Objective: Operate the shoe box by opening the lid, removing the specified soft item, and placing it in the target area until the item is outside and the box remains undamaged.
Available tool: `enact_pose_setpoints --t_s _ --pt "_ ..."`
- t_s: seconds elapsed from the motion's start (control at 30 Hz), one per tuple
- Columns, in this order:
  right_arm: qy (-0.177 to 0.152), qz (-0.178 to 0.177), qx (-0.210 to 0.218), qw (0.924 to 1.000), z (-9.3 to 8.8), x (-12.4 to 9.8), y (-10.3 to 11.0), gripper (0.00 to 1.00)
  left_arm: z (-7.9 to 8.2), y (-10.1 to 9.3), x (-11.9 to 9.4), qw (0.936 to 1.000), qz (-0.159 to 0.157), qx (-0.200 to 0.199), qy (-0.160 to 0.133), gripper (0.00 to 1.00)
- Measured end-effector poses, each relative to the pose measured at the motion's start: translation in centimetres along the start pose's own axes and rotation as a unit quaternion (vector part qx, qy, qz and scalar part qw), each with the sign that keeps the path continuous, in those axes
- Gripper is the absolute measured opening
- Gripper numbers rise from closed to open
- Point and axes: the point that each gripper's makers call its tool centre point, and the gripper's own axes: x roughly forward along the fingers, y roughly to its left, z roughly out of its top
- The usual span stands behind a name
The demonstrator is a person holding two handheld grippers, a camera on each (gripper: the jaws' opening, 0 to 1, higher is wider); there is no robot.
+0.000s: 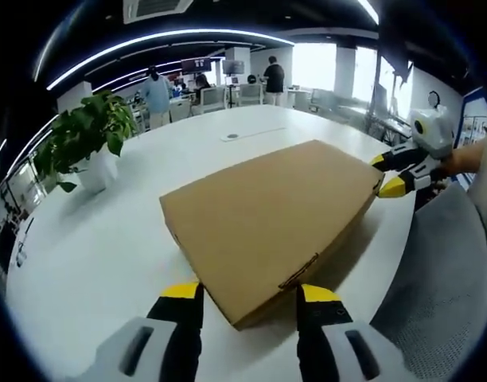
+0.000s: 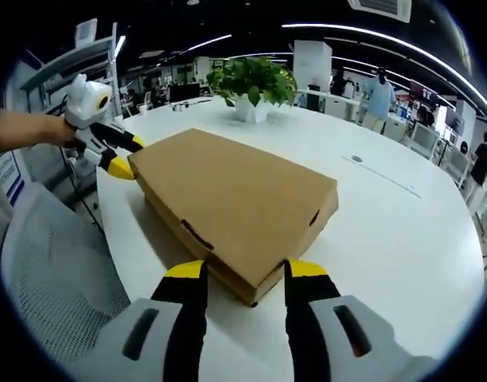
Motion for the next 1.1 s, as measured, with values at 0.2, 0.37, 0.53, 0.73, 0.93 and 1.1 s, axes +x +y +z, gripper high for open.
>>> enact_pose_setpoints --t_s 0.2,0.37,0.53,0.73,0.93,1.1 --pt "-0.006 0.002 0.0 1.0 0.6 -0.5 0.0 0.35 0.6 -0.1 -0.5 1.0 0.001 0.001 -0.006 0.48" --pt "-0.017 0.002 -0.003 0.9999 1.4 -1.1 0.1 0.36 1.4 -0.1 -1.2 0.9999 0.002 0.005 -0.012 0.5" --pt "-0.032 0.001 0.0 0.9995 2.5 -1.8 0.1 0.37 2.0 -0.2 -1.7 0.9997 0.003 0.022 -0.013 0.51" --pt "-0.05 0.002 0.001 0.9987 4.1 -2.6 0.0 0.39 3.3 0.2 -2.5 0.9993 0.003 0.029 -0.022 0.52" --pt "-0.064 -0.005 -0.011 0.9979 5.5 -3.2 -0.4 0.39 4.9 0.4 -3.3 0.9987 0.007 0.022 -0.046 0.53" --pt "-0.078 -0.01 -0.014 0.9968 6.9 -3.5 -1.0 0.38 6.4 0.8 -3.8 0.9972 0.017 0.018 -0.07 0.52"
